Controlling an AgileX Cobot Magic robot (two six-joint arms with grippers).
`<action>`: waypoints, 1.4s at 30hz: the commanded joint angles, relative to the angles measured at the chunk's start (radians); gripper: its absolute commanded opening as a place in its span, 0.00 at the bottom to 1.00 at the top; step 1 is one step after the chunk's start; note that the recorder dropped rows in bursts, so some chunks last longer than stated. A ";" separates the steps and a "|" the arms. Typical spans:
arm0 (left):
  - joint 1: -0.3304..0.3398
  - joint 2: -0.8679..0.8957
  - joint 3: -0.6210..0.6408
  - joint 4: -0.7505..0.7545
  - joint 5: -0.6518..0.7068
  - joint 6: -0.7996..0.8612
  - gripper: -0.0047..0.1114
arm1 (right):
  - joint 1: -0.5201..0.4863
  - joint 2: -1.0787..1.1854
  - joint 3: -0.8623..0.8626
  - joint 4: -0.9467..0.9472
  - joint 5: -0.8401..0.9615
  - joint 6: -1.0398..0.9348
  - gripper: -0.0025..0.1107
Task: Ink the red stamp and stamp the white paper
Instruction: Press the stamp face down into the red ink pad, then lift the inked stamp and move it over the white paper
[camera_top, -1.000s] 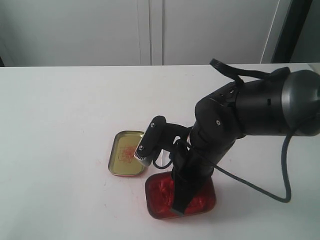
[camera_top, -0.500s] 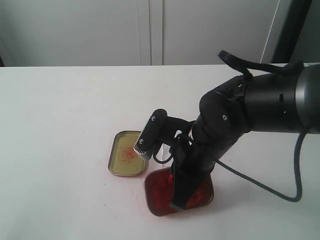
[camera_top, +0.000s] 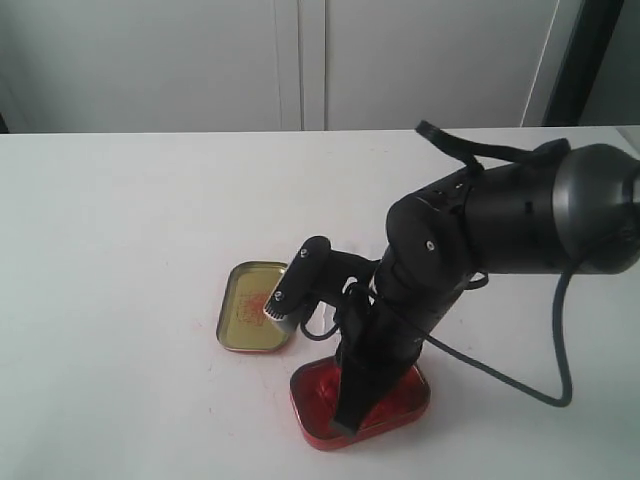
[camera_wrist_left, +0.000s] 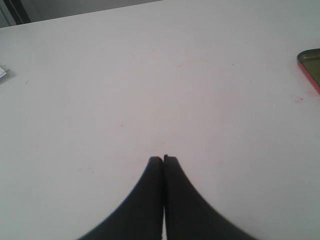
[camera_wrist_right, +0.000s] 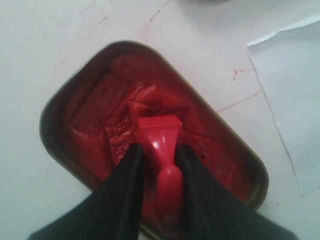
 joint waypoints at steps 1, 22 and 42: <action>0.001 -0.003 0.003 -0.003 0.002 0.003 0.04 | -0.002 0.013 0.001 0.016 0.002 0.000 0.02; 0.001 -0.003 0.003 -0.003 0.002 0.003 0.04 | -0.022 -0.065 -0.088 -0.017 -0.016 0.060 0.02; 0.001 -0.003 0.003 -0.003 0.002 0.003 0.04 | -0.189 0.213 -0.448 -0.170 0.152 0.417 0.02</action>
